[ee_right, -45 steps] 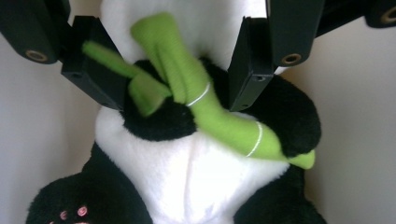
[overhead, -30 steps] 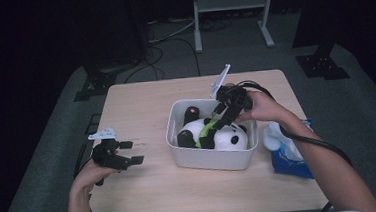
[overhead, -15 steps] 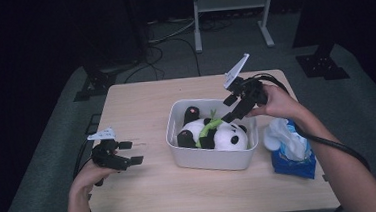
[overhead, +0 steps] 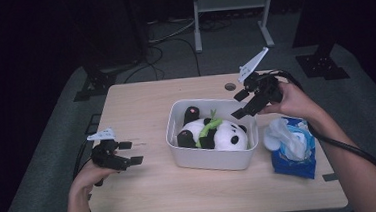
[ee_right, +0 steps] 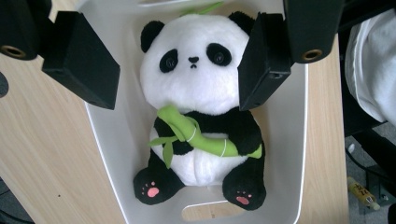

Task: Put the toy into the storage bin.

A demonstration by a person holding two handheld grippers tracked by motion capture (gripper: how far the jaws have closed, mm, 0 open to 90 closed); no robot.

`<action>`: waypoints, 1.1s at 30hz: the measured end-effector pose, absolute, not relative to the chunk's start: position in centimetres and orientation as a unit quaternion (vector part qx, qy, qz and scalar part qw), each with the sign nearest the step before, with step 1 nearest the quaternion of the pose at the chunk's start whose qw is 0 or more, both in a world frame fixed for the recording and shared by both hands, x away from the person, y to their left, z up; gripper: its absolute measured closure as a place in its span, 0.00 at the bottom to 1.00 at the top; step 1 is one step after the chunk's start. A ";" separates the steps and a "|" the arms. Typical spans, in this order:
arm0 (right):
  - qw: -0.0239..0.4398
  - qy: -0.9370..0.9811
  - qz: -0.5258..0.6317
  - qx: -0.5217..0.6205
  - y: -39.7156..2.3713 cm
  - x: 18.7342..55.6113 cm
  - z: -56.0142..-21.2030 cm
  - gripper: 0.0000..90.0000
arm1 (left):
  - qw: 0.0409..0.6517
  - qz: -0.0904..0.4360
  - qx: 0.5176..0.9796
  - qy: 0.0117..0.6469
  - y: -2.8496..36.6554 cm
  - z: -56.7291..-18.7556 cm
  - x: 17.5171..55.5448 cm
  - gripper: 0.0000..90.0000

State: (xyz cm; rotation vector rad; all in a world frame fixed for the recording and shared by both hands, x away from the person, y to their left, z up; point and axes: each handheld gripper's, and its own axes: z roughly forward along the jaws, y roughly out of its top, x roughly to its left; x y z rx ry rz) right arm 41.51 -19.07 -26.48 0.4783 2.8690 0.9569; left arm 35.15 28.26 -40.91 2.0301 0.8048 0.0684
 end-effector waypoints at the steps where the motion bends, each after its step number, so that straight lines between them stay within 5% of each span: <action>1: 0.038 0.935 0.314 0.159 -19.3 41.5 -26.5 0.31 | 0.459 0.028 0.826 0.327 28.3 -40.9 35.1 0.10; 33: 0.055 0.915 0.336 0.216 -25.6 39.6 -27.6 0.30 | 0.458 0.028 0.825 0.329 28.3 -41.0 35.1 0.10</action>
